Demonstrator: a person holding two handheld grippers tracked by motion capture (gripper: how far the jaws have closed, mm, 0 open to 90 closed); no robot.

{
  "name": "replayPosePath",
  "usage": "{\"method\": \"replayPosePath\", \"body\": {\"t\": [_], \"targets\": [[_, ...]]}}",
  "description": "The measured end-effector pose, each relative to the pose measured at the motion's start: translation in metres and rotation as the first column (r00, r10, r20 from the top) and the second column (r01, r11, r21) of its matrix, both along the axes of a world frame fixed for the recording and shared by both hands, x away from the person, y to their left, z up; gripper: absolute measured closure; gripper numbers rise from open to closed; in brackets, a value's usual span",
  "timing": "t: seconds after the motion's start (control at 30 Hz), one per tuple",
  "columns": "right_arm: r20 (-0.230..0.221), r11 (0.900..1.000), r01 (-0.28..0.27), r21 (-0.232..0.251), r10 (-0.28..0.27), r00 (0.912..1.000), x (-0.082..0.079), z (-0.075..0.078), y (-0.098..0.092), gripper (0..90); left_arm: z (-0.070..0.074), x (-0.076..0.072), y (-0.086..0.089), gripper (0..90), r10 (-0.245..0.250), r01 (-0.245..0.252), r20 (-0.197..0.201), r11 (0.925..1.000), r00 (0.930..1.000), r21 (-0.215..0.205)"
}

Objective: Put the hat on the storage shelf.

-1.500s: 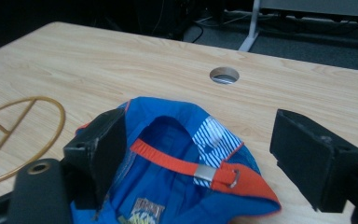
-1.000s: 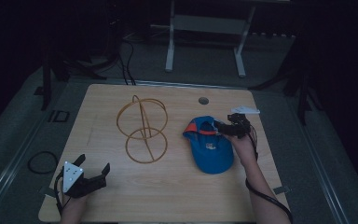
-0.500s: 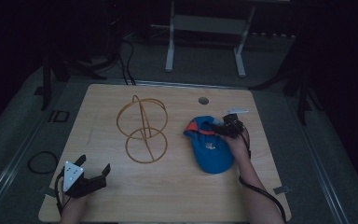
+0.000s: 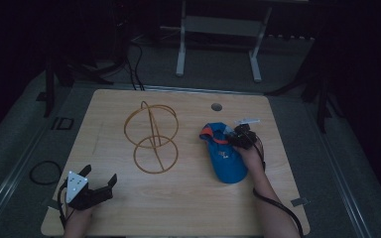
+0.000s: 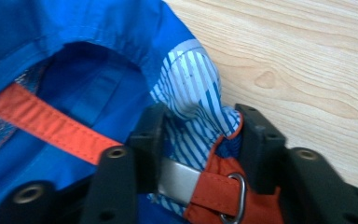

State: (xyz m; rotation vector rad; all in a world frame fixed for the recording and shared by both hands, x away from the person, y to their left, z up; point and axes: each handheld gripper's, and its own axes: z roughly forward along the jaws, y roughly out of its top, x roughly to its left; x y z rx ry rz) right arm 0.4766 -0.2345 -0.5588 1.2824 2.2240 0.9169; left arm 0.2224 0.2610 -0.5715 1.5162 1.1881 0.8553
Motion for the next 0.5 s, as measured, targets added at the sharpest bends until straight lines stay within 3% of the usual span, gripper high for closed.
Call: {"method": "replayPosePath", "body": {"t": [0.07, 0.13, 0.23, 0.33, 0.5], "targets": [[-0.001, 1.000, -0.021, -0.007, 0.021, 0.9998, -0.001, 0.001, 0.002, 73.3, 0.000, 0.000, 0.000, 3.6, -0.001, 0.001, 0.002, 1.0000, 1.0000, 0.000], [0.000, 0.999, -0.034, -0.018, 0.034, 0.9994, -0.002, 0.001, 0.004, 79.3, 0.000, 0.000, 0.000, 3.6, -0.001, 0.001, 0.001, 1.0000, 1.0000, 0.001], [0.004, 0.998, -0.036, -0.049, 0.037, 0.9993, -0.003, 0.003, 0.007, 82.3, 0.000, 0.000, -0.001, 3.7, 0.000, 0.000, 0.001, 0.9999, 1.0000, 0.016], [0.019, 0.998, -0.027, -0.051, 0.028, 0.9994, -0.004, 0.006, 0.007, 83.3, 0.000, 0.000, -0.002, 3.6, 0.003, -0.003, 0.003, 0.9997, 1.0000, 0.024], [0.074, 1.000, -0.025, -0.016, 0.026, 0.9969, -0.013, 0.021, 0.006, 83.7, 0.001, -0.001, -0.004, 3.7, 0.012, -0.012, 0.004, 0.9993, 0.9999, 0.037]]}}
